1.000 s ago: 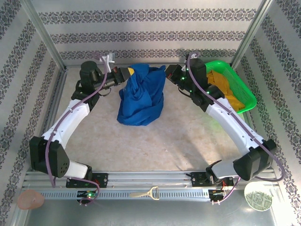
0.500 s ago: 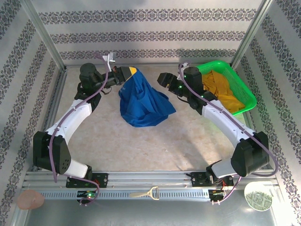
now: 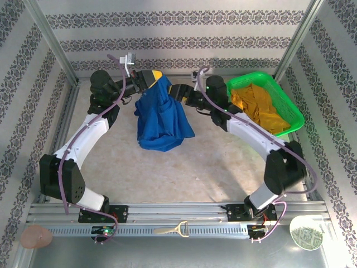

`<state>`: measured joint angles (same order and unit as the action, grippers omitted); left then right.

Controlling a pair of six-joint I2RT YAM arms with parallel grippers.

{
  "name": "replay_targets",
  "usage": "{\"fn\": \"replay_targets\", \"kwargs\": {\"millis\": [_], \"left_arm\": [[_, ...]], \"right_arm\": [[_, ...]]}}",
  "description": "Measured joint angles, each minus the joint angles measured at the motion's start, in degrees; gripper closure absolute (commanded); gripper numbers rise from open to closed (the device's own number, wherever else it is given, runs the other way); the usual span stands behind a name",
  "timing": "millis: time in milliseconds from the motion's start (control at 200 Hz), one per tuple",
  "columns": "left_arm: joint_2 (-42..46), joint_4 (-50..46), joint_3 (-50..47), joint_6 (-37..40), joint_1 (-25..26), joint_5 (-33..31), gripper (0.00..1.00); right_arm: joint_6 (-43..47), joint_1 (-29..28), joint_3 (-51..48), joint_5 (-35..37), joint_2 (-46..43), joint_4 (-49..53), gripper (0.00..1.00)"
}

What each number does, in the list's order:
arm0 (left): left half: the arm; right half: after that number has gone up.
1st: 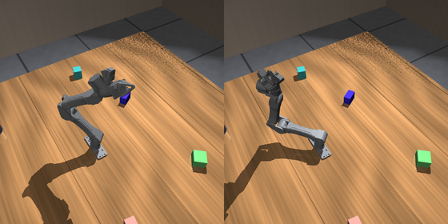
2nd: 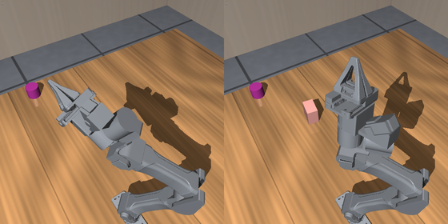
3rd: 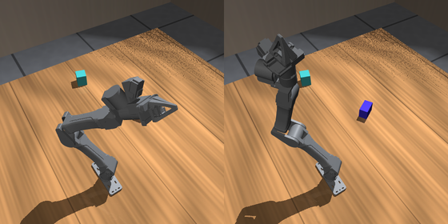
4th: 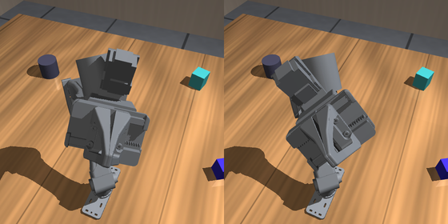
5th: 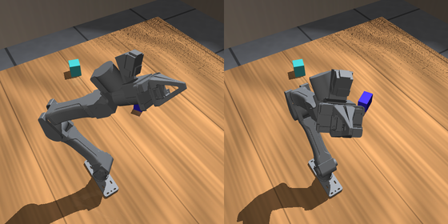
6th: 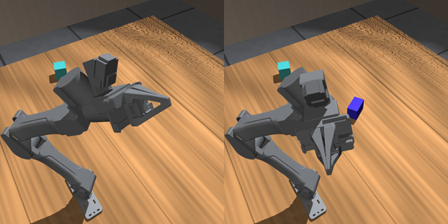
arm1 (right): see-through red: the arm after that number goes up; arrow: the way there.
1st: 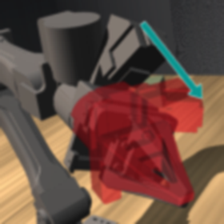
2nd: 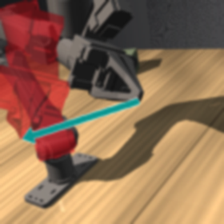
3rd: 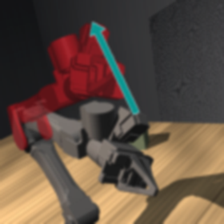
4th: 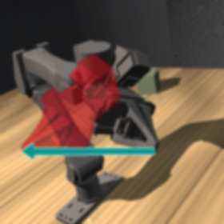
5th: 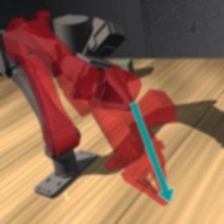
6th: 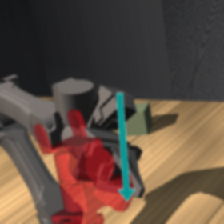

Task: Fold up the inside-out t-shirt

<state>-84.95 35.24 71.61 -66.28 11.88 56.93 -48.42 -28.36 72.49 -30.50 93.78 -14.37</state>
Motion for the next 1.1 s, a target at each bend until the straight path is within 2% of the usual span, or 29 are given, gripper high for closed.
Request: {"fn": "replay_targets", "kwargs": {"millis": [50,70,240,425,540,620,729,854,939,1099], "left_arm": [[-0.11,0.00,0.39,-0.24,0.00,-0.22,1.00],[-0.28,-0.04,0.68,-0.39,0.00,-0.22,1.00],[-3.87,-0.09,8.39,-2.82,-0.57,-2.05,1.00],[-10.10,0.17,29.33,-6.08,-1.64,-7.17,1.00],[-10.45,-0.31,38.91,-5.64,-2.14,-9.49,1.00],[-5.57,-4.81,36.02,-2.45,-2.19,-10.88,1.00],[4.94,-12.44,22.60,2.91,-2.08,-11.15,1.00],[12.22,-12.85,8.48,3.28,-2.32,-11.80,1.00],[11.19,-11.98,8.44,2.34,-2.54,-12.07,1.00],[5.86,-9.33,16.98,1.20,-2.95,-13.16,1.00]], "right_arm": [[-1.44,0.00,0.42,-1.07,2.56,-2.01,0.90],[-2.43,0.02,0.55,-1.73,3.56,-2.78,1.00],[-7.37,3.04,5.33,-4.50,5.35,-3.08,1.00],[-5.18,8.59,30.56,-3.50,3.74,4.92,1.00],[-0.72,8.98,41.88,-0.79,-1.73,9.46,1.00],[2.34,7.63,41.33,0.63,-8.87,11.10,1.00],[3.63,4.83,29.92,1.22,-18.95,11.06,1.00],[4.42,1.55,21.49,4.35,-21.55,14.75,1.00],[5.38,-0.04,21.07,6.27,-20.13,17.90,1.00],[6.43,-0.37,23.58,7.80,-18.29,18.99,1.00]]}}
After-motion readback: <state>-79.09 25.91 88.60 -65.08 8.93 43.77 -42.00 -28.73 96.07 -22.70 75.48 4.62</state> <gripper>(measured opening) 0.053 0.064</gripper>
